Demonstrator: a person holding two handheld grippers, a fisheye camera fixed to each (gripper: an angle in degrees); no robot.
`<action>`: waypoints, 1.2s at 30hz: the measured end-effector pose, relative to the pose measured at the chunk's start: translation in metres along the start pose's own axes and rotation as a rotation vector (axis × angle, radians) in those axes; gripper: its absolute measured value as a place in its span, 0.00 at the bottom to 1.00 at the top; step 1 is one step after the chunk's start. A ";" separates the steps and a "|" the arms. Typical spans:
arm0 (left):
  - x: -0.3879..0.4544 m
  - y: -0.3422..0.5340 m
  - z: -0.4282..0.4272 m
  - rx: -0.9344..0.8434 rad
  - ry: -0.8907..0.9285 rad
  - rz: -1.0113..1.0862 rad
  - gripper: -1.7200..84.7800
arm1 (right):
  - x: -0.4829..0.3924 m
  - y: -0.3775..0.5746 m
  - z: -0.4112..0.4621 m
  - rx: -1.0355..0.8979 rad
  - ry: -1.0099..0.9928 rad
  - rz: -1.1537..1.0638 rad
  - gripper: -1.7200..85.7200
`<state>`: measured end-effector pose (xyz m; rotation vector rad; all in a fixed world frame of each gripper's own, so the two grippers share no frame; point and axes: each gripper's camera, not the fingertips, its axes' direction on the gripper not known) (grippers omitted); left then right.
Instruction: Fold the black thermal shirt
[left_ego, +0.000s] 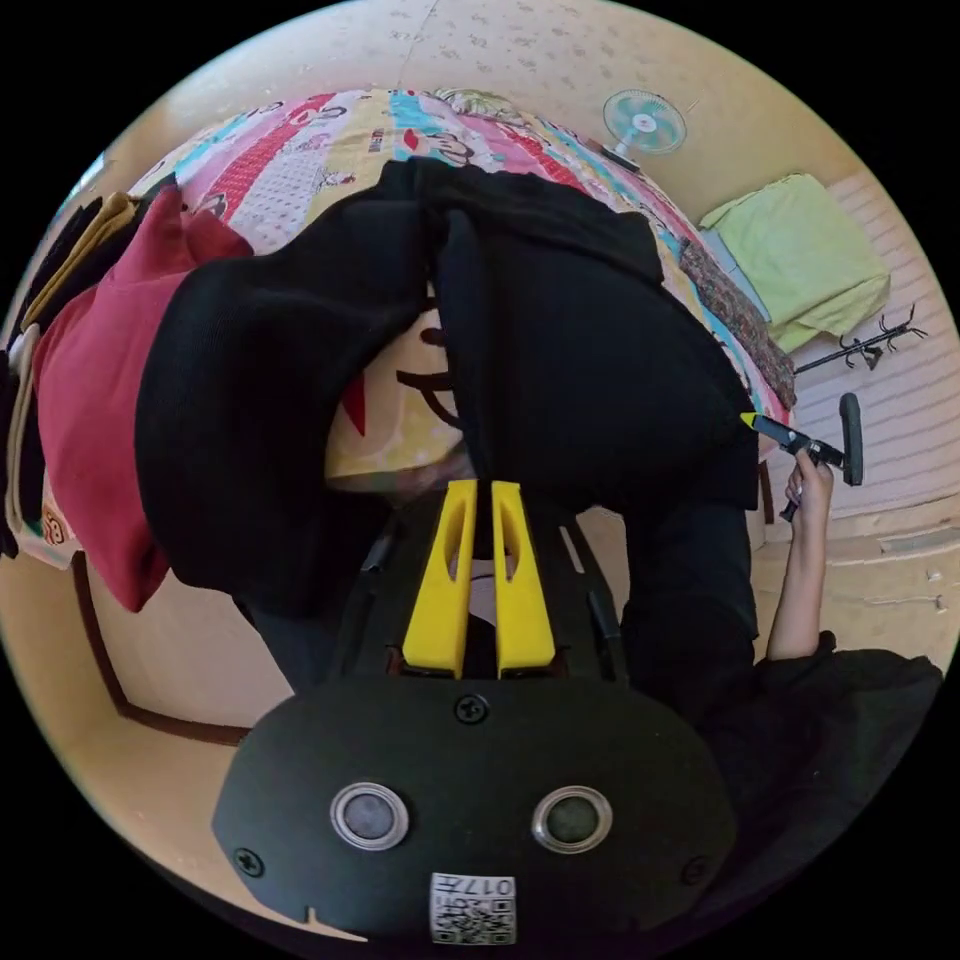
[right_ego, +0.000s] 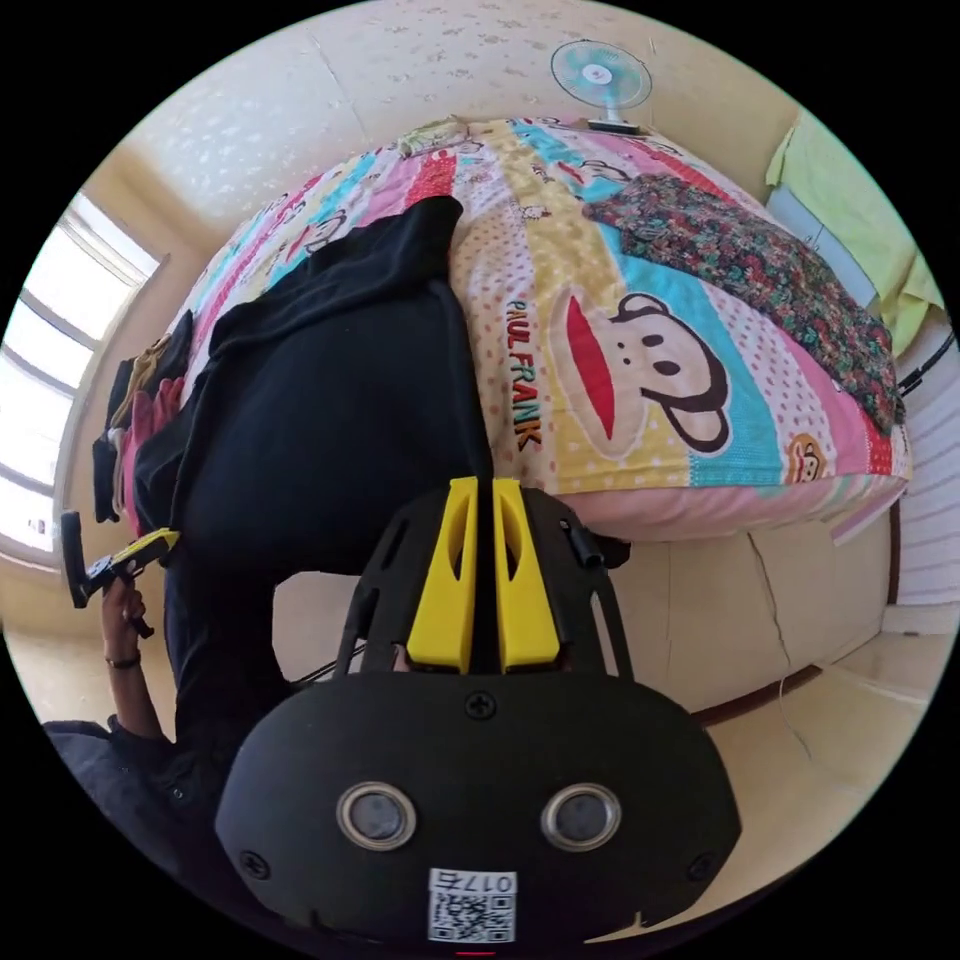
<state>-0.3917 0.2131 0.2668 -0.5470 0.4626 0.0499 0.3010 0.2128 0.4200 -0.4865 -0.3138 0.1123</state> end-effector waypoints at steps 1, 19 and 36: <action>-0.007 0.003 -0.003 0.004 0.028 -0.007 0.04 | -0.004 -0.001 0.004 -0.034 -0.046 -0.016 0.06; -0.189 0.138 -0.060 0.537 0.618 -0.586 0.17 | -0.055 0.016 -0.052 0.028 0.055 -0.068 0.05; -0.160 0.164 -0.083 0.603 0.332 -0.483 0.07 | -0.096 0.047 -0.108 0.130 -0.196 -0.282 0.05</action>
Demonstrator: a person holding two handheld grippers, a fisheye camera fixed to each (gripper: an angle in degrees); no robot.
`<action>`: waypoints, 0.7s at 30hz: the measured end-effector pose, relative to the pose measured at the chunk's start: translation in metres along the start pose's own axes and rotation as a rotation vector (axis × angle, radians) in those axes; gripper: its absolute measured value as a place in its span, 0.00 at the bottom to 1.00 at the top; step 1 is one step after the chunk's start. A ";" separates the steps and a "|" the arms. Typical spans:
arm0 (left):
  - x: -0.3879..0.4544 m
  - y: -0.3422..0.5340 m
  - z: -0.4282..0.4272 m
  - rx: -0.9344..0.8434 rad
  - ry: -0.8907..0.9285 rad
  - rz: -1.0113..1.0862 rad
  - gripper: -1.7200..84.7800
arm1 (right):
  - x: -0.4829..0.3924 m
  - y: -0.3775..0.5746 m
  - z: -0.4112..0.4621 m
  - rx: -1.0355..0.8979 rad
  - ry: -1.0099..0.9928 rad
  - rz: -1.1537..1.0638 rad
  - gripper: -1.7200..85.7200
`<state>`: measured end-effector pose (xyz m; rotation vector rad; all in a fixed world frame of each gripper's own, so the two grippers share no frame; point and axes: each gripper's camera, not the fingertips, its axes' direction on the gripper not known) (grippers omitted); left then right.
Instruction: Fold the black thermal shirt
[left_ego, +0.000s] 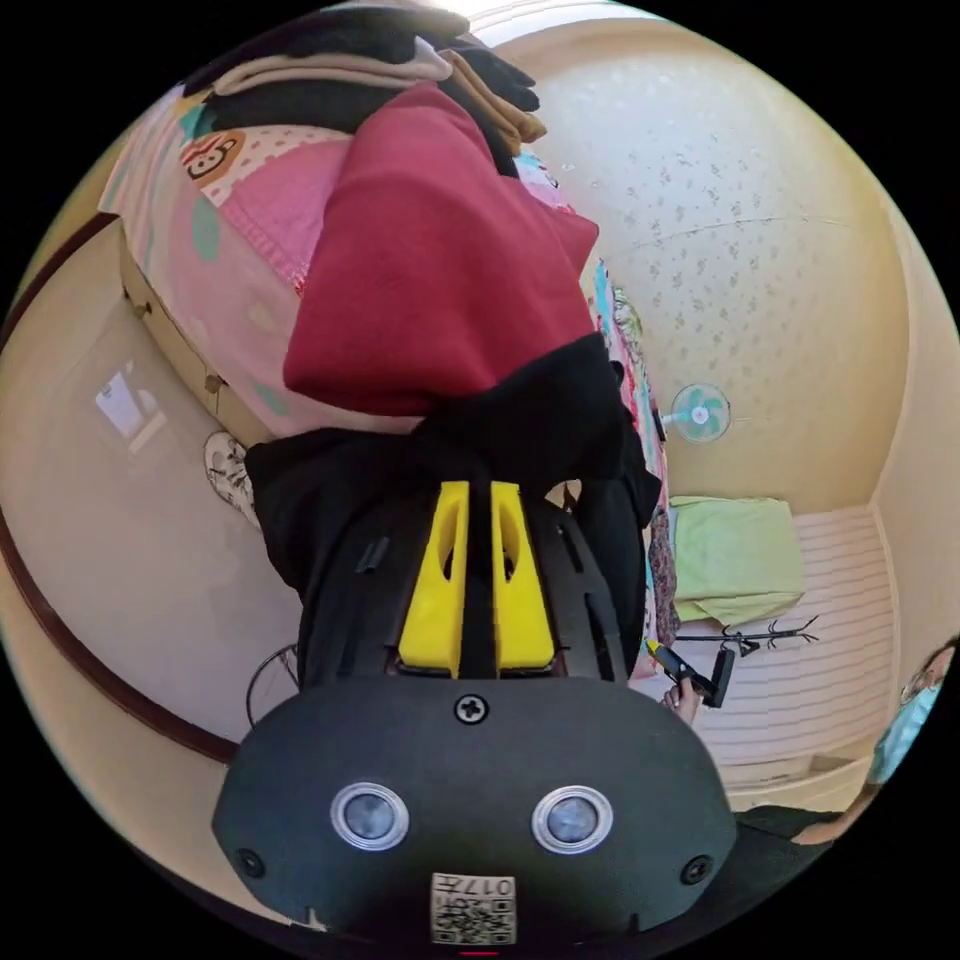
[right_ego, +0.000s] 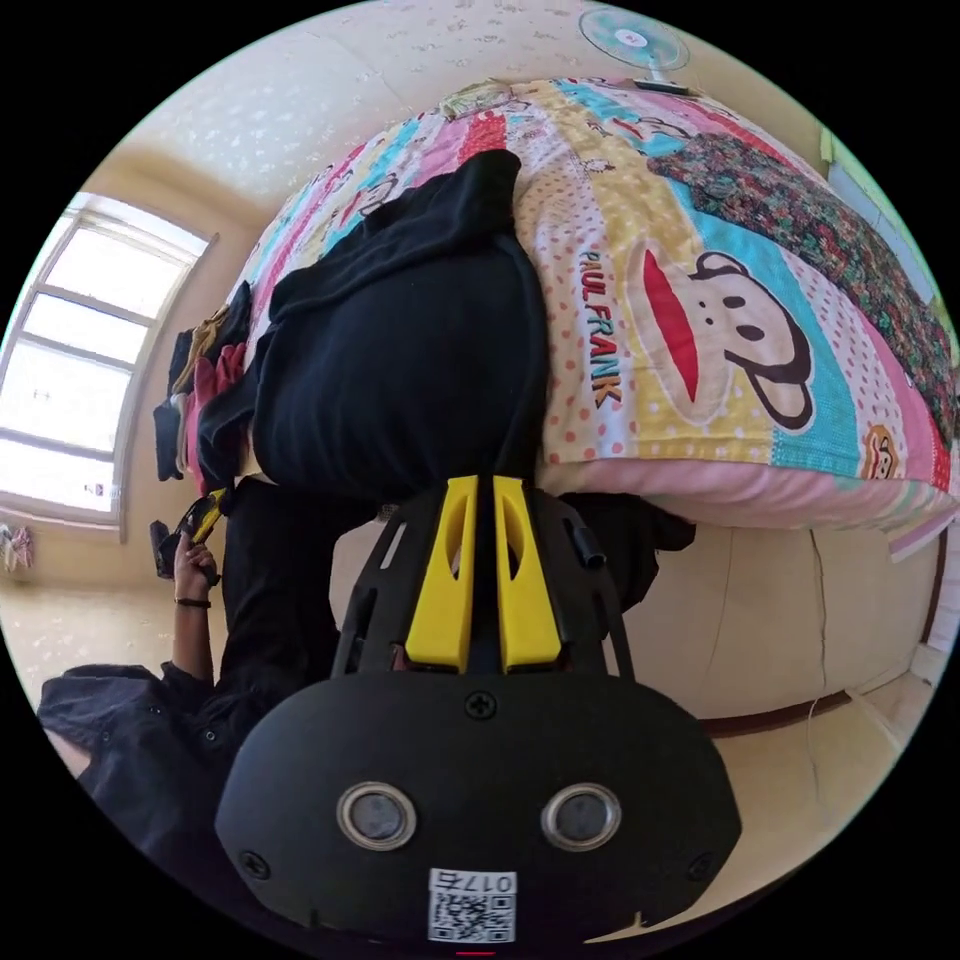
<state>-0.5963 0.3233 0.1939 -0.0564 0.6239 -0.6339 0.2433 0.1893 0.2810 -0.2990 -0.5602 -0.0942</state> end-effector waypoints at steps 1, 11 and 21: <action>0.008 0.001 -0.005 0.006 0.005 0.031 0.07 | -0.017 -0.001 -0.007 0.015 -0.047 -0.075 0.05; 0.188 0.017 -0.089 0.156 0.095 0.549 0.06 | -0.230 -0.051 -0.005 0.110 -0.484 -0.723 0.16; 0.220 0.023 -0.087 0.140 0.174 0.556 0.07 | -0.372 -0.068 0.012 0.152 -0.227 -0.931 0.18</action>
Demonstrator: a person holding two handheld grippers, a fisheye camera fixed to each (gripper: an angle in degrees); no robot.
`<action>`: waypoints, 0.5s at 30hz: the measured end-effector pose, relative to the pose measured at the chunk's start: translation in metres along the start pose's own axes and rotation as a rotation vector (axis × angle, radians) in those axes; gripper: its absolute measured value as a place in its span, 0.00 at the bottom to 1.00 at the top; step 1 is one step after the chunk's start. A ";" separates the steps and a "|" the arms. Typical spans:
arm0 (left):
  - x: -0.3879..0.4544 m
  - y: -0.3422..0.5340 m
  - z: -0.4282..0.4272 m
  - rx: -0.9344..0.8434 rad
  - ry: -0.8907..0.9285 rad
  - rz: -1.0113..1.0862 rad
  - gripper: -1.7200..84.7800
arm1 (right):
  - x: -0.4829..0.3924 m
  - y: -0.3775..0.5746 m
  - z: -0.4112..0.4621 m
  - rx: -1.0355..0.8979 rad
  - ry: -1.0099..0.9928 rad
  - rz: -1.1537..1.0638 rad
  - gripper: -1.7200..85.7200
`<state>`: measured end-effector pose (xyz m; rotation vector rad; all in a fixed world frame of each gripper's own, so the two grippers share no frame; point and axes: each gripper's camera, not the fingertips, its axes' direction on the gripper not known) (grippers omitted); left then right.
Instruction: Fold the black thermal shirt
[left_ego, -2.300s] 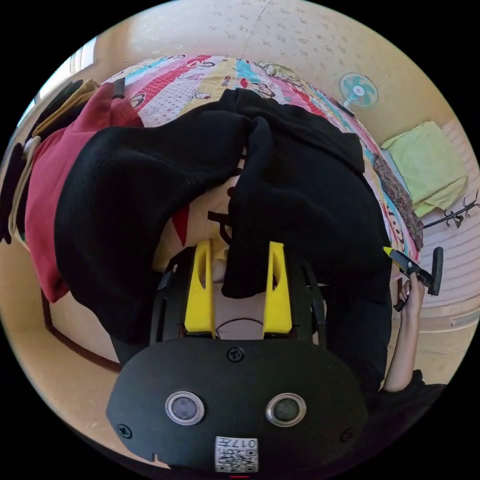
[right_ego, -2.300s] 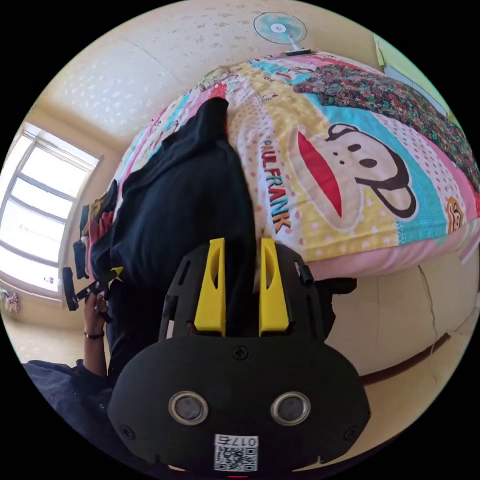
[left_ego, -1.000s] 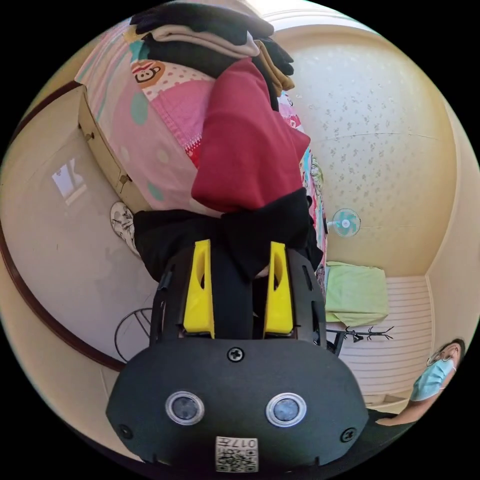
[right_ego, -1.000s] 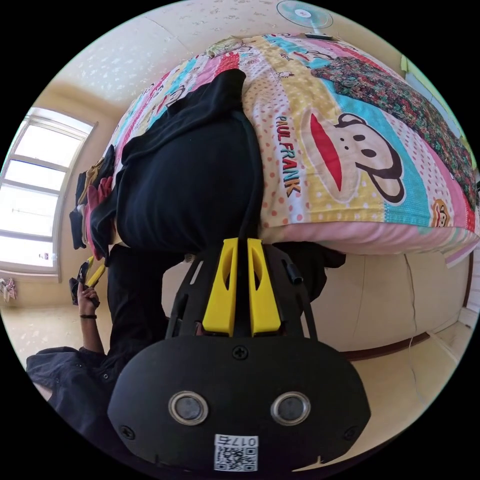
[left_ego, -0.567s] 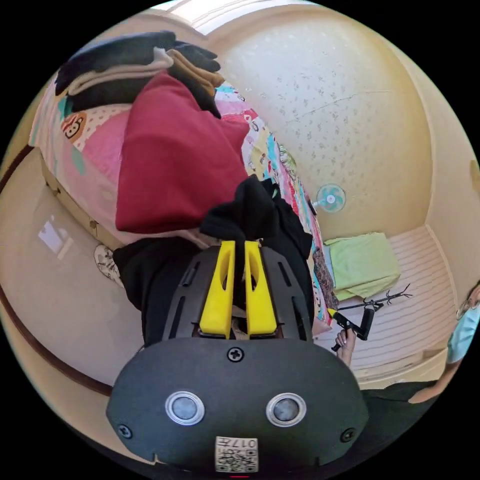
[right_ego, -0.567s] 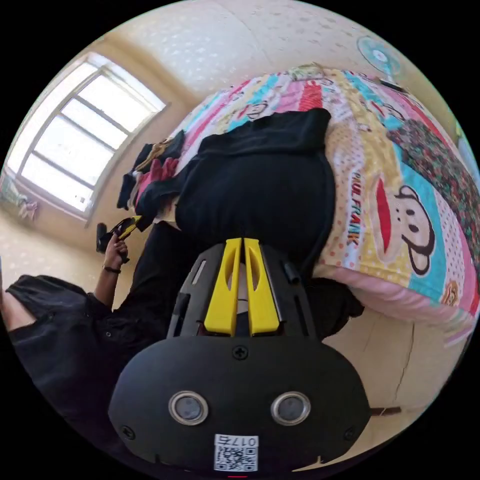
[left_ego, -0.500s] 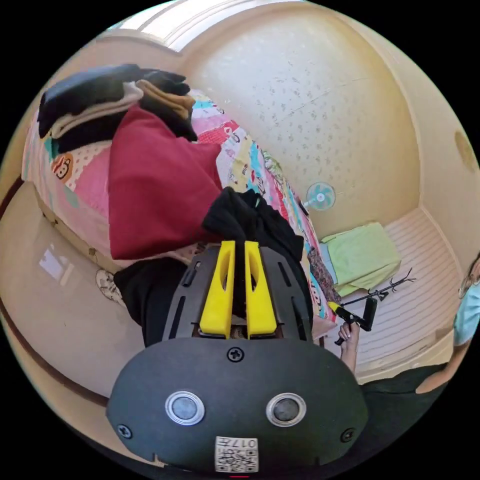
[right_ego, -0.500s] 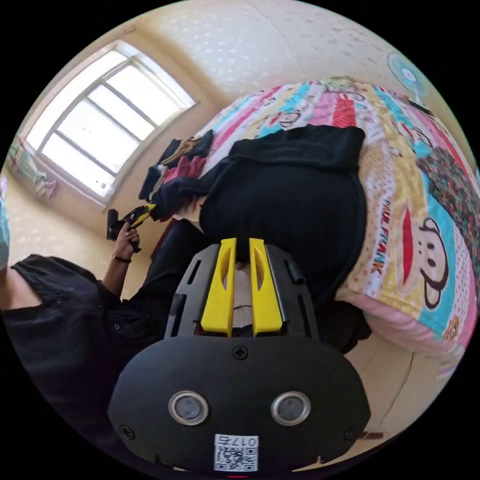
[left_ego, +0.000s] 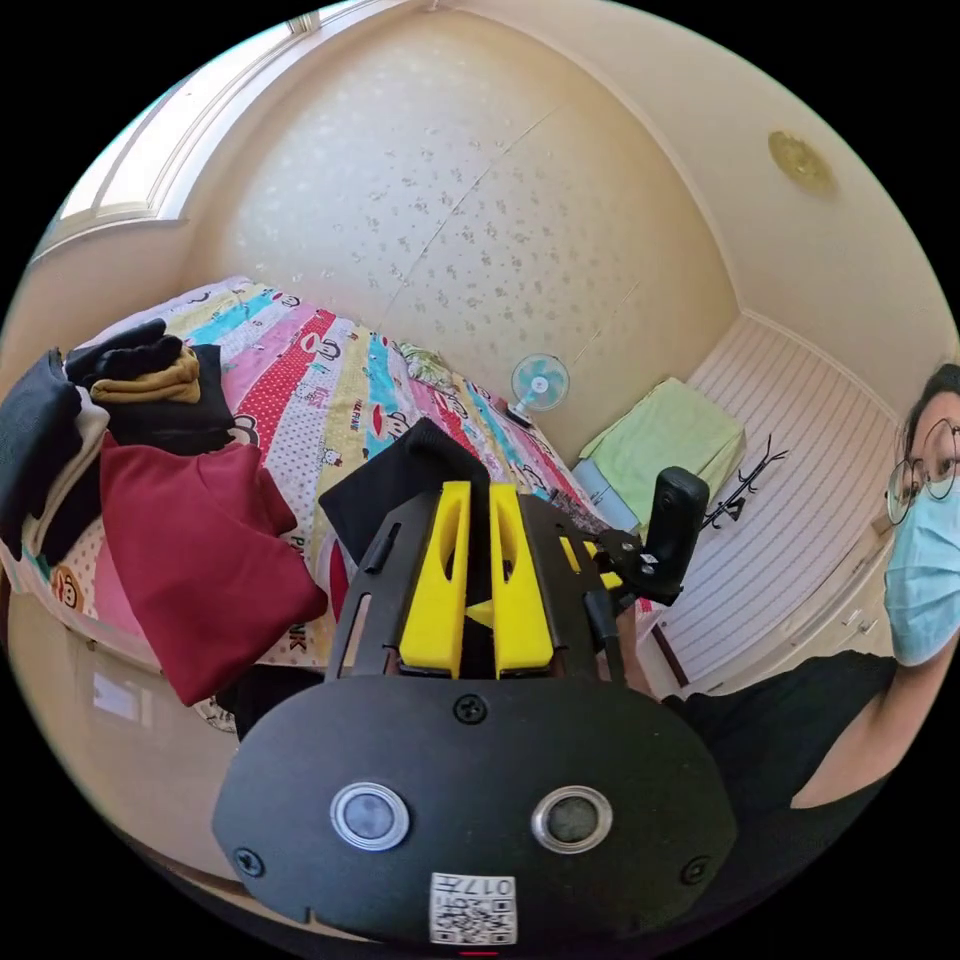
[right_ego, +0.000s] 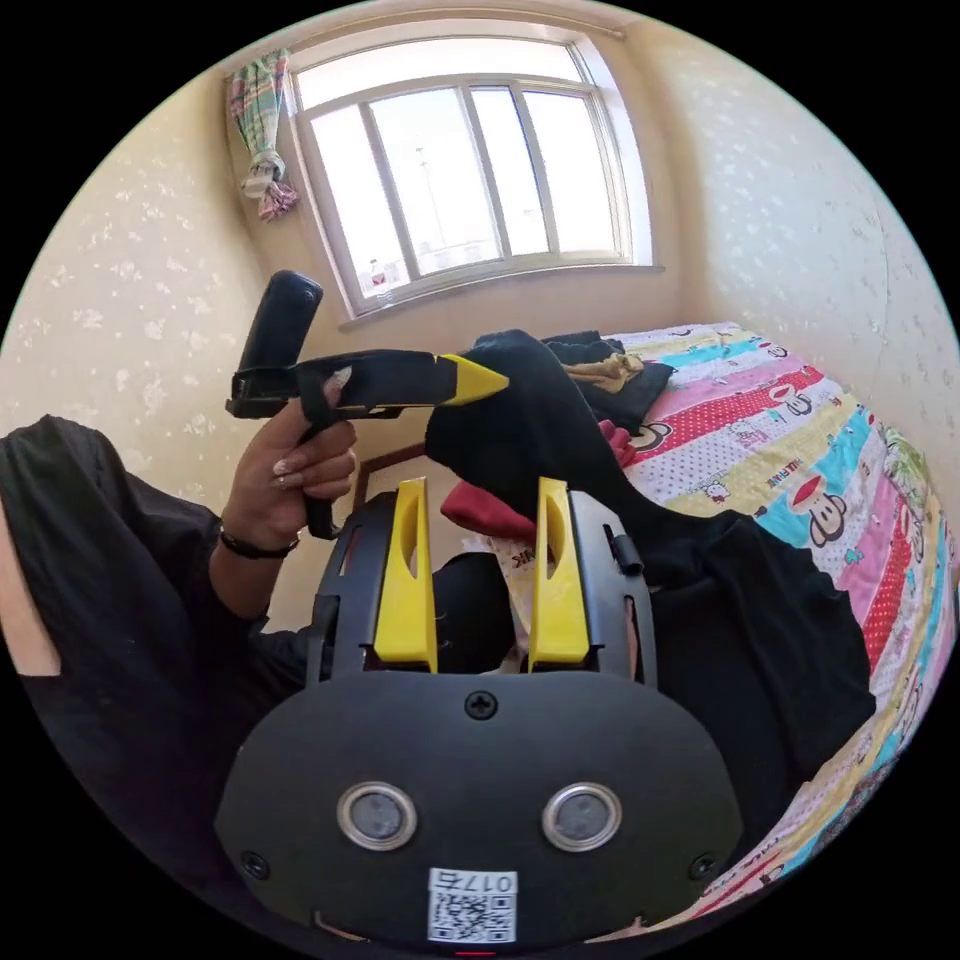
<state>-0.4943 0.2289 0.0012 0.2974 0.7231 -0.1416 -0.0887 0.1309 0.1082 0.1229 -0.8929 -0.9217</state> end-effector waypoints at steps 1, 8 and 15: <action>0.000 0.001 0.000 0.006 0.006 -0.004 0.07 | -0.004 -0.005 0.005 -0.013 0.009 -0.017 0.17; 0.008 0.018 -0.031 0.180 -0.075 -0.003 0.15 | -0.014 -0.039 -0.003 0.047 0.271 -0.100 0.08; -0.002 0.032 0.021 0.008 -0.060 -0.042 0.16 | 0.091 -0.055 -0.107 0.285 0.484 0.035 0.06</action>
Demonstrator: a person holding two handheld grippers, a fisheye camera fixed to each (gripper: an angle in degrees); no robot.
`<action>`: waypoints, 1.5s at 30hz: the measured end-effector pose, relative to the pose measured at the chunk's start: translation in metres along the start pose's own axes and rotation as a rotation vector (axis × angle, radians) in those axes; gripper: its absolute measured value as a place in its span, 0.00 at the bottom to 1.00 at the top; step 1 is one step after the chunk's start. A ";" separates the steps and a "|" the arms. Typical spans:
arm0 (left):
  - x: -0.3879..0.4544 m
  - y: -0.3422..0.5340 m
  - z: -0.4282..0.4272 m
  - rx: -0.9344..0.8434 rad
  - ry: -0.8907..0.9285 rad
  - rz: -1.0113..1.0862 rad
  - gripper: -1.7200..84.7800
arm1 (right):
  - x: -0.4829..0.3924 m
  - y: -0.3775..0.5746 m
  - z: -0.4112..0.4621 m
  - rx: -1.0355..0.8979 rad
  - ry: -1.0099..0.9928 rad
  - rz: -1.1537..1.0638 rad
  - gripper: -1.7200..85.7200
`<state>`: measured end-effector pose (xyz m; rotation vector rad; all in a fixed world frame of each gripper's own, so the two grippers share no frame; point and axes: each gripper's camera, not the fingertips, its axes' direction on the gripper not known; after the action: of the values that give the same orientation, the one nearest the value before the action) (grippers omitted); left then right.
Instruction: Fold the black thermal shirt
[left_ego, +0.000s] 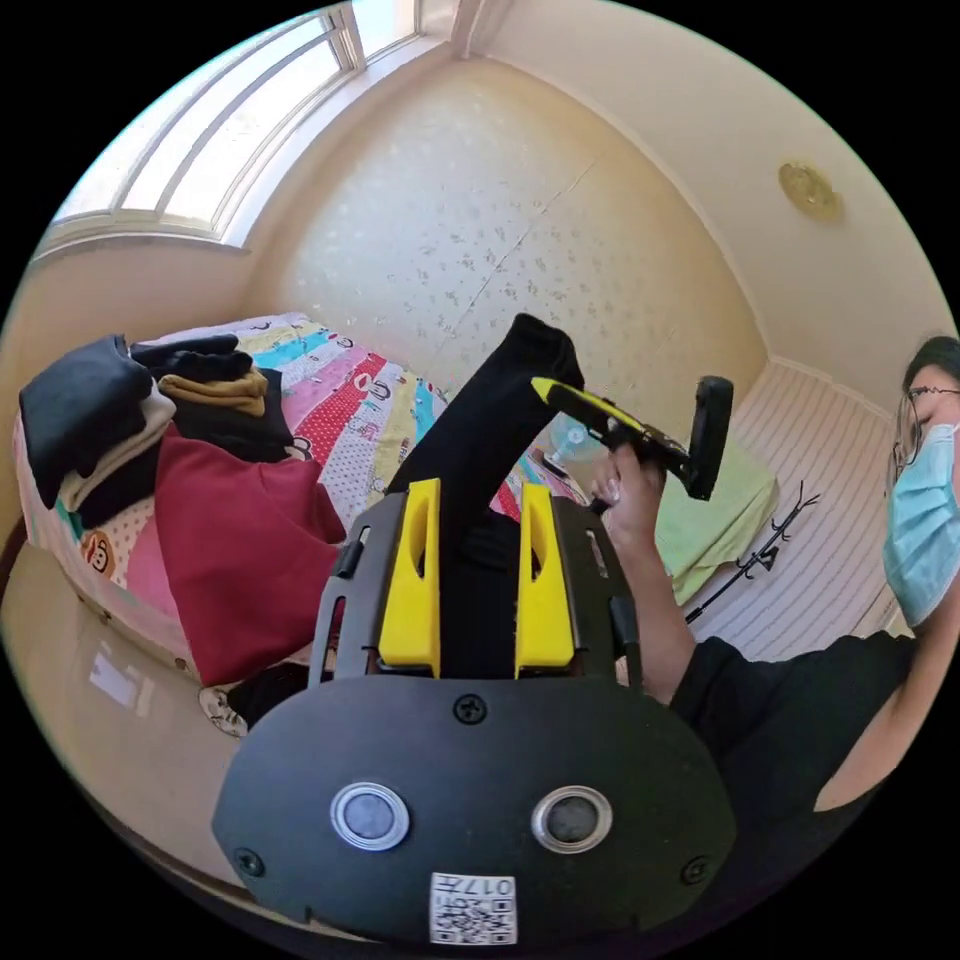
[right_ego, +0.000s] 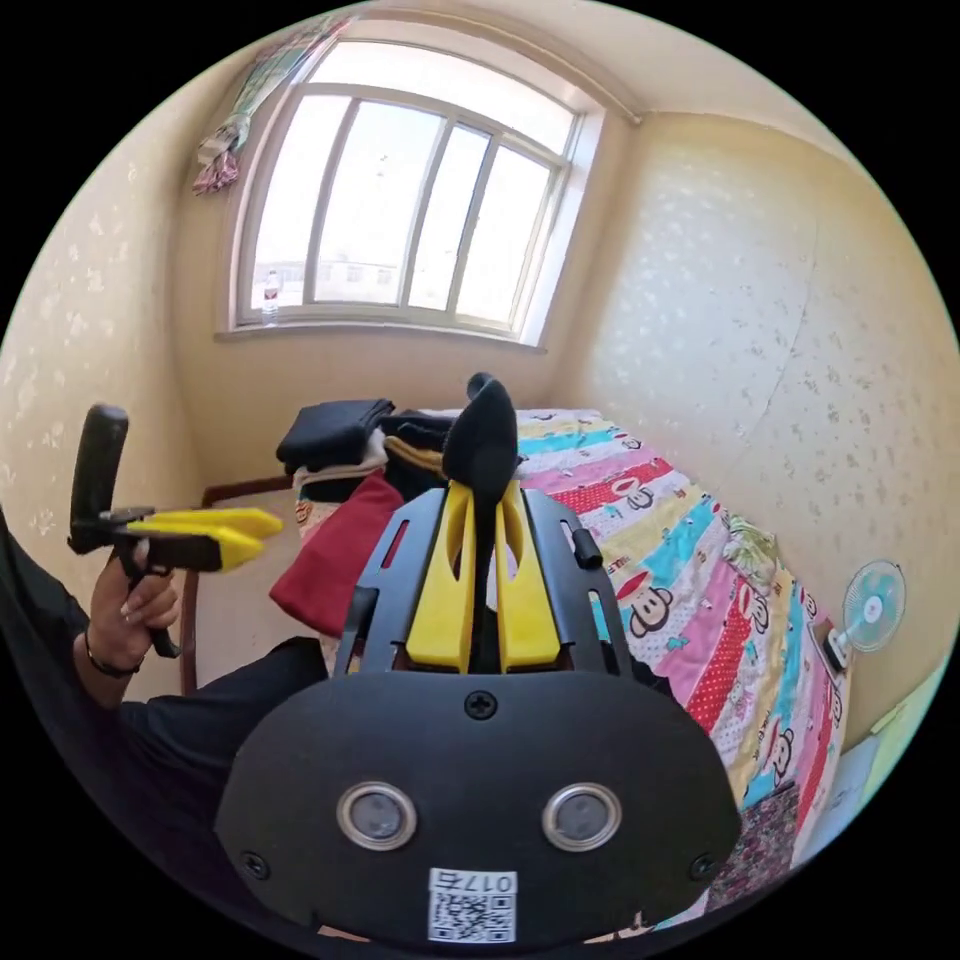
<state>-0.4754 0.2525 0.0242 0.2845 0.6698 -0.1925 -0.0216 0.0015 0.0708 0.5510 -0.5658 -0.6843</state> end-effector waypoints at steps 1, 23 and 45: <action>-0.001 0.002 0.009 -0.029 0.017 -0.006 0.16 | 0.039 0.012 -0.010 0.041 0.034 0.082 0.06; -0.013 0.038 0.232 -0.451 -0.092 -0.047 0.15 | 0.316 0.372 0.011 -0.119 0.066 0.874 0.06; -0.016 0.086 0.292 -0.434 -0.380 0.020 0.18 | 0.206 0.485 -0.052 -0.766 0.115 0.882 0.12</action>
<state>-0.2953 0.2419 0.2696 -0.1609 0.3181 -0.0747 0.3493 0.1845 0.4017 -0.3822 -0.3424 0.0102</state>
